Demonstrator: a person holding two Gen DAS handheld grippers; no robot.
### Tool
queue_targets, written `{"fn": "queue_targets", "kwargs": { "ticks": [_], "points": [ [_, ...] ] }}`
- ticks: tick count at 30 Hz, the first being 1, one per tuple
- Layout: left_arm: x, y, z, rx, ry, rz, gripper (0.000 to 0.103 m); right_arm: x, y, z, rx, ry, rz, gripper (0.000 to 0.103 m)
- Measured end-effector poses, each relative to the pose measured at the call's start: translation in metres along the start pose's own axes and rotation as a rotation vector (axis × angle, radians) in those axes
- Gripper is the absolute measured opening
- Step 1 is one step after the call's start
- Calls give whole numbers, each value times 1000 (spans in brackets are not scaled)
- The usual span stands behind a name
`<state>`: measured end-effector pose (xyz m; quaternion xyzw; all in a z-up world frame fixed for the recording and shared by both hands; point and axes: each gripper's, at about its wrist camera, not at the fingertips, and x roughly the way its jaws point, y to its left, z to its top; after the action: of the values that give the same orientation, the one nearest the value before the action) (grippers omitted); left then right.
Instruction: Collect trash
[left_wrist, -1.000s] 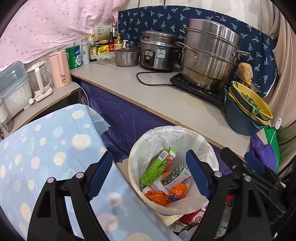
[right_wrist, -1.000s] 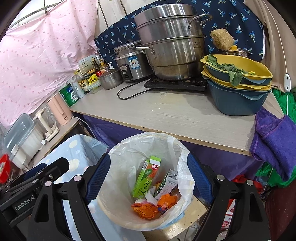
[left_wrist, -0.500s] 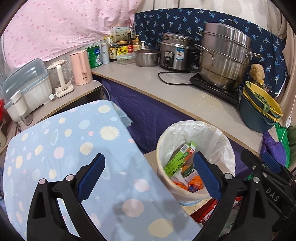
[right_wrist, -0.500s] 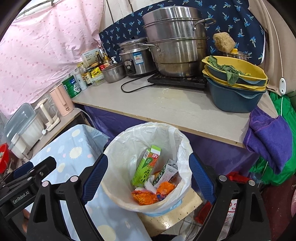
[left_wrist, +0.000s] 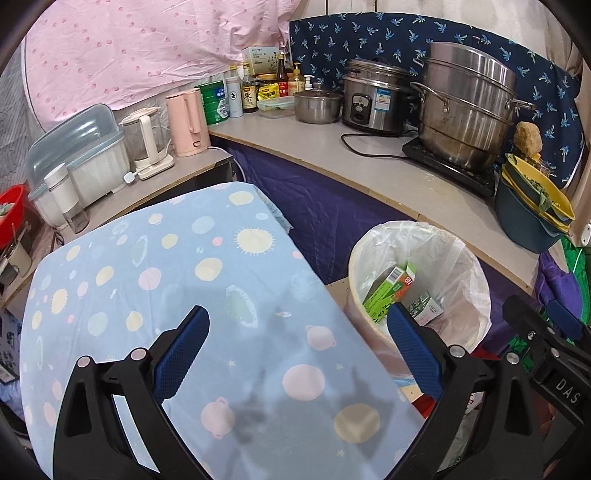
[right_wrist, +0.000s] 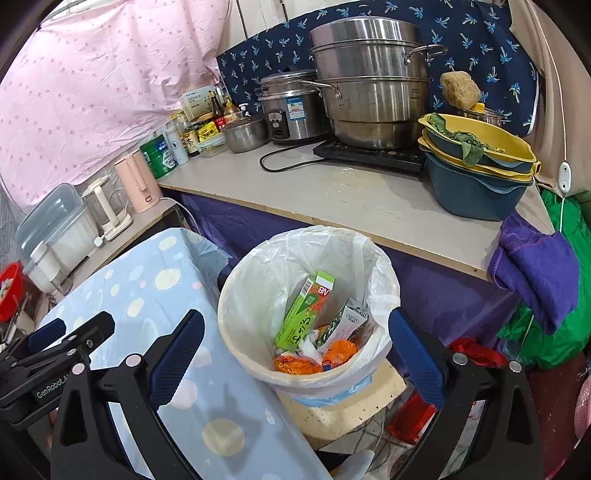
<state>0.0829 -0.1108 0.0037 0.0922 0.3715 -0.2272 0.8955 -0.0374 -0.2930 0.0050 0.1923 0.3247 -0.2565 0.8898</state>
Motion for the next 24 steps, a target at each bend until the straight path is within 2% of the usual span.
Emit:
{"fn": "queue_targets", "kwargs": {
  "ticks": [9, 24],
  "points": [
    [-9, 12, -11, 7, -2, 29, 93, -2, 11, -13, -23, 40, 6, 96],
    [-13, 16, -23, 8, 14, 46, 93, -4, 18, -21, -64, 49, -9, 96]
  ]
}}
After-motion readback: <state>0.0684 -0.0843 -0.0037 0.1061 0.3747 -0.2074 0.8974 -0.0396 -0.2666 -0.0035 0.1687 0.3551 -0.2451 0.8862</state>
